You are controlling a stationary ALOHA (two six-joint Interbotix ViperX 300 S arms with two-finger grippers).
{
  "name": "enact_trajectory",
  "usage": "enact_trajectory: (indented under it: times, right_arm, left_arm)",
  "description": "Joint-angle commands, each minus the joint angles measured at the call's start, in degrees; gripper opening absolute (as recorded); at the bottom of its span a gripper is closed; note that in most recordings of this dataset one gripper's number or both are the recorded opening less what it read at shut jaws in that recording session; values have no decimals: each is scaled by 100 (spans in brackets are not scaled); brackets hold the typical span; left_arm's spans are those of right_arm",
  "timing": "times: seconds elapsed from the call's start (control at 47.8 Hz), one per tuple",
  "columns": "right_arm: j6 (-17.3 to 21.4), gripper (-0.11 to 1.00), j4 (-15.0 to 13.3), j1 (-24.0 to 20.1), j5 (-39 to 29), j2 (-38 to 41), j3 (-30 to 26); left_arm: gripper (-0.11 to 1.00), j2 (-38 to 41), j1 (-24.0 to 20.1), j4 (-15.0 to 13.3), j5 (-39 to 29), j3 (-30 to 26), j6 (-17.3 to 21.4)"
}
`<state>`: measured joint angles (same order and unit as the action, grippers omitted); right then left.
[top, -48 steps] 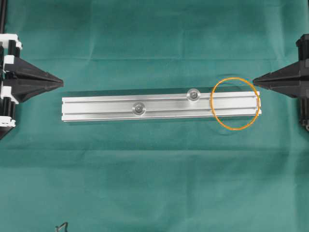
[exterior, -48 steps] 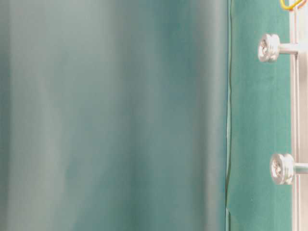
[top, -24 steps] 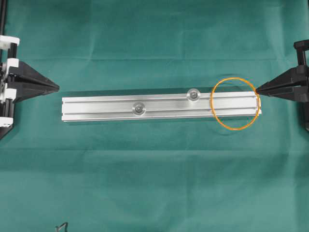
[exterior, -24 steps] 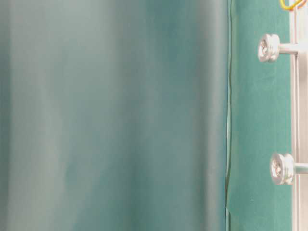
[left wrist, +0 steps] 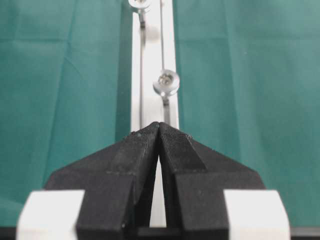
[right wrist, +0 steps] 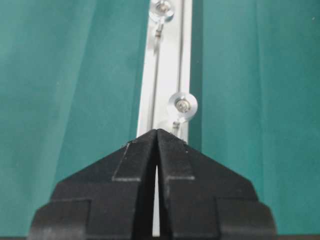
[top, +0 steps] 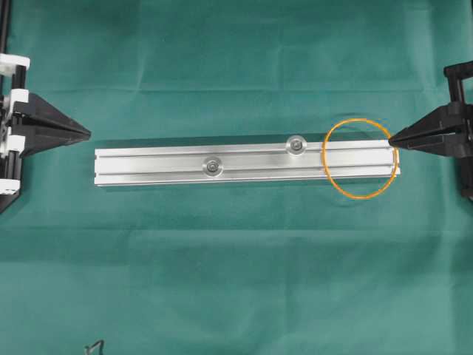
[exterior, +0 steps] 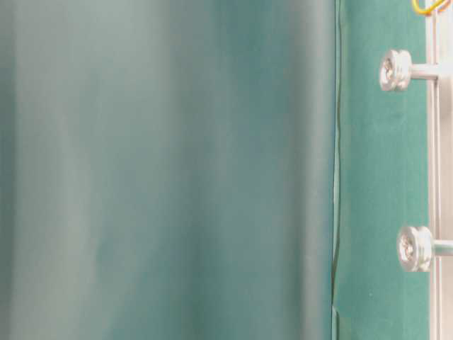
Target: Hook the rubber onto the shaft.
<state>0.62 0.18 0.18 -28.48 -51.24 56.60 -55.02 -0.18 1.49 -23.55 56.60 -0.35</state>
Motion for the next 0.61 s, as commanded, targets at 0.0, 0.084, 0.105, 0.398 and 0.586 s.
enact_trajectory:
  times: [0.0,0.084,0.105,0.398,0.586]
  right_arm:
    - [18,3,18,0,-413,70,-220]
    - [18,3,26,9,-1143,141,-352]
    - [18,3,26,9,-1318,167,-387]
    - [18,3,18,0,-3524,413,-896]
    - [9,3,0,0,-4034,431,-967]
  left_arm:
    - [0,44,0,9,26,-185,0]
    - [0,44,0,9,26,-193,0]
    - [0,44,0,9,26,-185,0]
    - [0,44,0,9,18,-193,0]
    - [0,44,9,9,18,-193,0]
